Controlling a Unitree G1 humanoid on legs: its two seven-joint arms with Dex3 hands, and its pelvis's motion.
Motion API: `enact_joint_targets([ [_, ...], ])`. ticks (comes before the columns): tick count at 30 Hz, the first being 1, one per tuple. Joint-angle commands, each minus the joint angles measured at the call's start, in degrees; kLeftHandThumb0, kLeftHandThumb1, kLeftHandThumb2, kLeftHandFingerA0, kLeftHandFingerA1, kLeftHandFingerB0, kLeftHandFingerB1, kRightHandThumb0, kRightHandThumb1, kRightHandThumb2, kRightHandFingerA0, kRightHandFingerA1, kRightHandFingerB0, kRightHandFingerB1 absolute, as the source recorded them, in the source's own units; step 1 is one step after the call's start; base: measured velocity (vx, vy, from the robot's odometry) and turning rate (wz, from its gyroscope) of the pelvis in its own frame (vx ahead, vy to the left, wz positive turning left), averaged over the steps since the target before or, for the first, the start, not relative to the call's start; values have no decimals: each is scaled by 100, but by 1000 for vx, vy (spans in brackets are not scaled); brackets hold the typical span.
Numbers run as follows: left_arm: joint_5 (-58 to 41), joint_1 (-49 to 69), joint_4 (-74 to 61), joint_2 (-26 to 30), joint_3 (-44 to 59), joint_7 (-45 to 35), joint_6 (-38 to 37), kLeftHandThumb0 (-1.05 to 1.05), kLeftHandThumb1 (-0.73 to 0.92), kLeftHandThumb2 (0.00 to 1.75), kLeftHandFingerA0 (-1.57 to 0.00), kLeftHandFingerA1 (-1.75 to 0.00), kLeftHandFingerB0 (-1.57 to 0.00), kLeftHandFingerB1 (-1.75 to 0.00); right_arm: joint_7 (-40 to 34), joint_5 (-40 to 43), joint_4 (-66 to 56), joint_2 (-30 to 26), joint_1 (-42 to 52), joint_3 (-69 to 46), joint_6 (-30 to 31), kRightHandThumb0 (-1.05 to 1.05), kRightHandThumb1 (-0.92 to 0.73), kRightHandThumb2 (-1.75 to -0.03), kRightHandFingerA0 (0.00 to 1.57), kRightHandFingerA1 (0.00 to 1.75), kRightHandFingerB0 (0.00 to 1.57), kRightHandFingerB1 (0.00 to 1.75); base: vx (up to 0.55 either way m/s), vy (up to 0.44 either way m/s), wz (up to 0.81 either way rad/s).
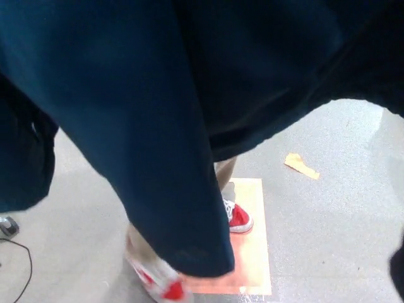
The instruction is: A person hands a coat to the robot and the robot grabs it with both hands and holds it while the person wears the coat.
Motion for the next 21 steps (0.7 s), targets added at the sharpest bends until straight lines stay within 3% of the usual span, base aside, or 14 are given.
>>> enact_joint_targets([
  [1, 51, -31, 97, 275, 40, -34, 337, -46, 56, 88, -119, -144, -82, -121, -77, -106, 68, -296, -53, 18, 444, -40, -78, -68, 85, 158, 82, 93, 0, 0, 0],
  [3, 45, -26, 99, 258, 51, -43, 375, -45, 56, 87, -119, -145, -83, -122, -44, -109, 70, -305, -48, 20, 456, -42, -79, -68, 88, 151, 84, 81, 0, 0, 0],
  [4, 44, -23, 99, 255, 54, -37, 377, -45, 56, 87, -120, -146, -84, -122, -30, -109, 71, -307, -47, 20, 459, -41, -65, -103, 96, 116, 82, 82, 0, 0, 0],
  [6, 86, 24, 93, 272, 21, 122, 317, -43, 54, 87, -122, -146, -86, -123, -15, -100, 71, -321, -18, 9, 423, -42, -65, -102, 99, 119, 79, 83, 0, 0, 0],
  [7, 84, 26, 94, 272, 23, 112, 320, -44, 54, 87, -123, -147, -87, -125, -29, -97, 70, -330, -9, 4, 402, -39, -79, -68, 86, 156, 84, 98, 0, 0, 0],
  [8, 86, 27, 95, 270, 23, 90, 334, -36, 72, 66, -89, -175, -72, -154, -35, -96, 69, -336, -3, 0, 397, -40, -79, -68, 88, 153, 86, 93, 0, 0, 0],
  [9, 89, 25, 96, 267, 20, 67, 351, -36, 72, 66, -89, -175, -72, -154, -35, -95, 69, -339, 0, -2, 401, -40, -79, -68, 88, 153, 86, 93, 0, 0, 0],
  [12, 82, 67, 96, 276, 29, 57, 354, -38, 71, 66, -88, -175, -73, -154, -33, -98, 73, -363, 41, 0, 347, -40, -81, -64, 90, 117, 85, 73, 0, 0, 0],
  [14, 75, 68, 98, 279, 36, -1, 346, -37, 73, 62, -87, -175, -67, -158, -15, -96, 72, -365, 42, -2, 356, -40, -80, -64, 90, 117, 85, 71, 0, 0, 0],
  [15, 77, 77, 96, 286, 37, 26, 324, -36, 72, 62, -88, -175, -67, -158, -13, -91, 73, -358, 45, -6, 369, -40, -79, -68, 85, 150, 81, 94, 0, 0, 0],
  [16, 98, 94, 94, 302, 21, 85, 291, -37, 72, 62, -87, -175, -67, -159, 9, -88, 75, -341, 46, -8, 404, -40, -64, -104, 96, 115, 80, 85, 0, 0, 0],
  [17, 121, 97, 94, 308, 1, 97, 288, -37, 72, 62, -87, -175, -67, -159, 37, -91, 75, -335, 41, -4, 427, -40, -64, -104, 96, 115, 80, 85, 0, 0, 0],
  [18, 132, 99, 93, 311, -9, 99, 285, -38, 71, 61, -86, -175, -66, -158, 42, -91, 74, -337, 42, -4, 418, -40, -82, -64, 88, 132, 83, 82, 0, 0, 0],
  [21, 132, 124, 92, 316, -6, 145, 278, -37, 70, 61, -88, -175, -68, -158, 41, -94, 68, -342, 48, -1, 378, -40, -81, -64, 88, 137, 84, 89, 0, 0, 0],
])
